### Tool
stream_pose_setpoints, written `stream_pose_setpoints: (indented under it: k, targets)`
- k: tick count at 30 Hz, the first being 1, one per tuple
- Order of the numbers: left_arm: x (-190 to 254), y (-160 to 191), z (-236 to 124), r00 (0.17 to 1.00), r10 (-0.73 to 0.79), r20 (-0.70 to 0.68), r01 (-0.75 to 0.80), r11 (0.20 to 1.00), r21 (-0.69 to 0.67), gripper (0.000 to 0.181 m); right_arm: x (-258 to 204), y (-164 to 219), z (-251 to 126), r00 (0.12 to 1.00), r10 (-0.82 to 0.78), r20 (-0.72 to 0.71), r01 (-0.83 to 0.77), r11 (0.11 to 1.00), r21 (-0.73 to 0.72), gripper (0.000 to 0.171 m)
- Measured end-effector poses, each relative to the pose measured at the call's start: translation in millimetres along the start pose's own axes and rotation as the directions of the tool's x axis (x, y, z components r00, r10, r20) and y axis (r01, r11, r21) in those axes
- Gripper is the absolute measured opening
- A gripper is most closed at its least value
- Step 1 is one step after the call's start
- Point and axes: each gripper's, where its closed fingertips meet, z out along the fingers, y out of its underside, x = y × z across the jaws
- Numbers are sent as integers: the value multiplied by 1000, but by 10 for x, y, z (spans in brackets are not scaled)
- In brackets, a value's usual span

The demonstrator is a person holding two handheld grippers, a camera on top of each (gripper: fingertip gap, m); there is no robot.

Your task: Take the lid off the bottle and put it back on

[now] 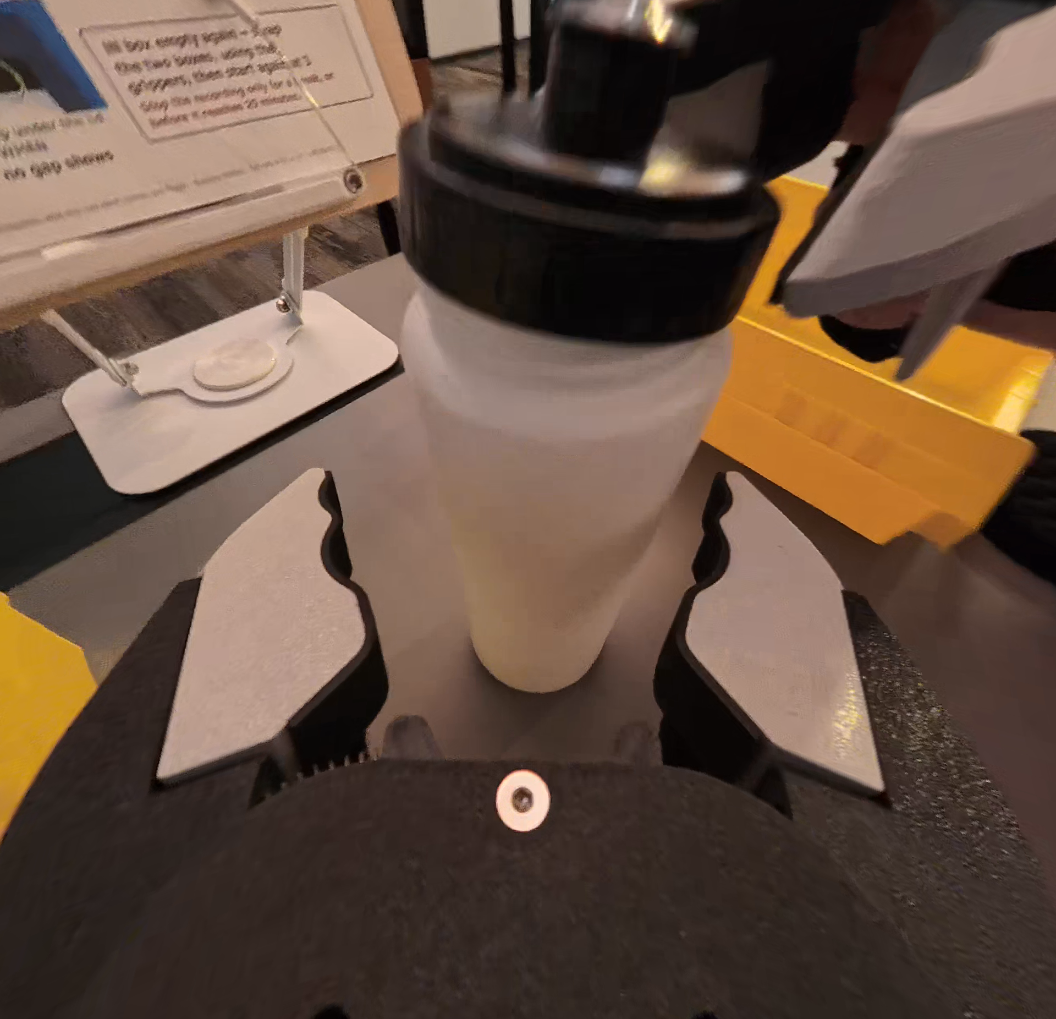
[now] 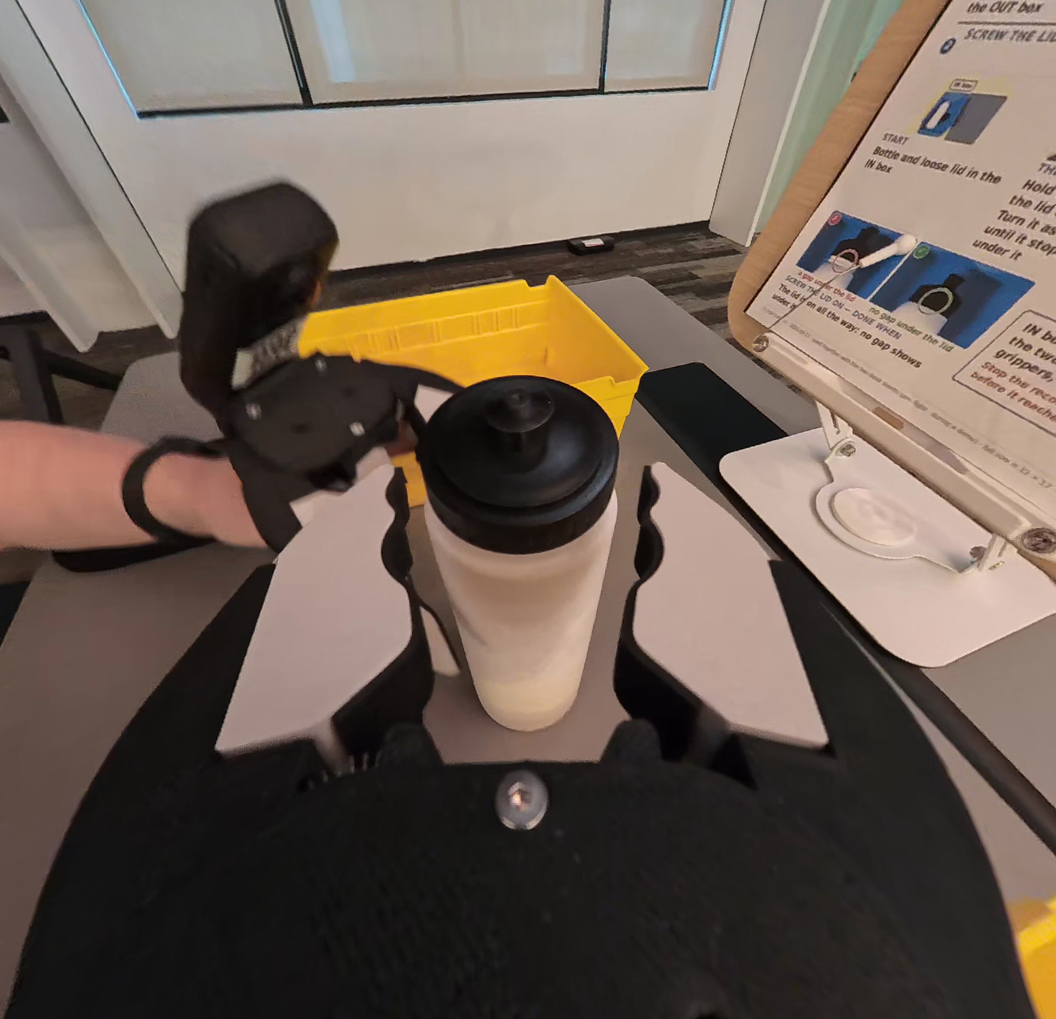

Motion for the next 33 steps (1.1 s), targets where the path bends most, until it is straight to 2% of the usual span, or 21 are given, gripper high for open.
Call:
stream_pose_setpoints:
  k: [5,7,9,13,18,24,27,30,33]
  targets:
    - [-30,136,254,996,53,75,-60,994,94,114,5,-2,98,996,92,-8,-92,995,45,81]
    - [12,133,306,999,30,39,-35,990,134,111,7,-2,116,994,110,-3,-110,993,44,81]
    - [81,141,348,1000,23,-16,-20,989,149,99,21,18,138,993,119,-9,-119,993,27,80]
    - [111,133,369,998,23,-57,-13,985,170,98,24,36,156,993,116,-24,-116,993,0,75]
    - [270,156,309,989,43,-140,-18,985,173,98,-96,92,79,996,73,42,-67,991,-116,75]
    - [596,201,228,951,86,-297,-44,989,145,98,-293,150,-109,988,-74,135,104,967,-233,74]
    - [745,213,204,931,115,-346,-67,987,147,98,-372,185,-229,975,-96,198,148,952,-266,75]
    - [846,221,195,926,141,-351,-96,985,145,98,-432,221,-344,962,-81,262,157,946,-283,75]
    - [863,220,212,944,138,-298,-106,987,122,98,-441,235,-408,955,-85,283,169,942,-288,75]
